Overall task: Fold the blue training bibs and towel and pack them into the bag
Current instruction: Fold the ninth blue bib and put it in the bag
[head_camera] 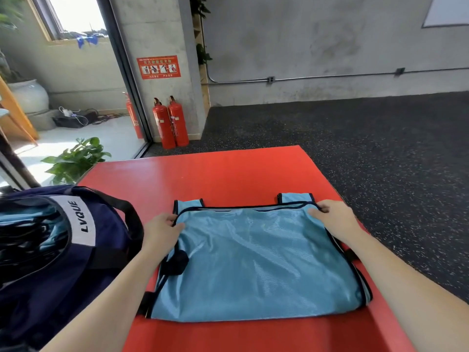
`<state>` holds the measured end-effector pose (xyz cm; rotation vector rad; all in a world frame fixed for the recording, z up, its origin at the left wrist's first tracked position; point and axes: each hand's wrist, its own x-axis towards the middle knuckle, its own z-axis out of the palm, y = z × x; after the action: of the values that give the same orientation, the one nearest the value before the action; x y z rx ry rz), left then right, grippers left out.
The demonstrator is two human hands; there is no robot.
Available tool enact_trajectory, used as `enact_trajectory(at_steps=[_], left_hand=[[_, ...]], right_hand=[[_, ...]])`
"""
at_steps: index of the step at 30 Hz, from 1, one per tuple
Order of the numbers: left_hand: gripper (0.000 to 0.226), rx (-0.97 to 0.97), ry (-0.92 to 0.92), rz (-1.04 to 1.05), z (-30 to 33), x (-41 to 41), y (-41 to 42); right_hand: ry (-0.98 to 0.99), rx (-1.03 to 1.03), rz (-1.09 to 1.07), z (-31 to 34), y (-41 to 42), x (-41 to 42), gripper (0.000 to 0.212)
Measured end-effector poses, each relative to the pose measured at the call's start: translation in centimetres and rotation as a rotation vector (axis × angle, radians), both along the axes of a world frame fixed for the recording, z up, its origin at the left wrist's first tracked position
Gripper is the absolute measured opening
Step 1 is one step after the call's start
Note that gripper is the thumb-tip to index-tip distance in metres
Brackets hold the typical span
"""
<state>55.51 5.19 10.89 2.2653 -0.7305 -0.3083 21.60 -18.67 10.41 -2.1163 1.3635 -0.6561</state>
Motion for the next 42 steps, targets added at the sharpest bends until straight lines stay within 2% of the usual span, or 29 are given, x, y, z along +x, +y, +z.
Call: enact_trajectory(at_steps=[9,13,16,20,23,25,29,31,32,34,35,38,42], left_hand=[[0.025,0.034,-0.093,-0.026,-0.3,-0.2,1.4],[0.01,0.078,-0.13,-0.076,0.0,-0.7,3.0],[0.016,0.113,-0.132,-0.126,0.4,-1.1,4.4],[0.016,0.062,-0.119,-0.192,1.5,-1.2,5.4],[0.008,-0.087,-0.1,-0.156,3.5,-0.9,5.3],[0.011,-0.178,-0.079,-0.101,4.6,-0.8,4.8],[0.015,-0.141,-0.04,-0.008,3.9,-0.4,3.1],[0.008,-0.064,0.018,-0.012,2.4,-0.1,2.5],[0.011,-0.022,0.039,-0.018,1.8,-0.1,2.4],[0.01,0.014,0.051,-0.017,1.3,-0.1,2.1],[0.005,0.014,0.05,-0.019,1.3,-0.1,2.0],[0.015,0.02,0.037,-0.026,1.6,-0.2,1.8],[0.004,-0.045,0.038,-0.01,1.7,0.2,2.3]], right_hand=[[0.155,-0.067,0.043,-0.3,0.8,-1.2,0.028],[0.162,-0.066,0.049,0.0,2.0,-2.5,0.033],[0.173,-0.046,0.063,0.1,2.7,-3.5,0.037],[0.053,-0.09,0.064,1.7,3.9,-4.2,0.047],[-0.145,-0.083,0.037,3.9,4.4,-3.9,0.041],[-0.238,-0.07,0.019,4.7,3.8,-3.5,0.04],[-0.166,-0.085,-0.01,3.5,1.3,-2.0,0.044],[-0.075,-0.048,0.004,1.8,0.6,-1.6,0.034],[-0.029,-0.021,0.018,1.1,0.6,-1.5,0.03],[0.027,-0.002,0.03,0.0,0.4,-1.5,0.031],[0.03,-0.004,0.024,-0.2,0.3,-1.5,0.03],[-0.012,-0.025,0.008,-0.1,0.0,-1.3,0.025],[-0.094,-0.079,-0.013,0.6,0.5,-1.3,0.019]])
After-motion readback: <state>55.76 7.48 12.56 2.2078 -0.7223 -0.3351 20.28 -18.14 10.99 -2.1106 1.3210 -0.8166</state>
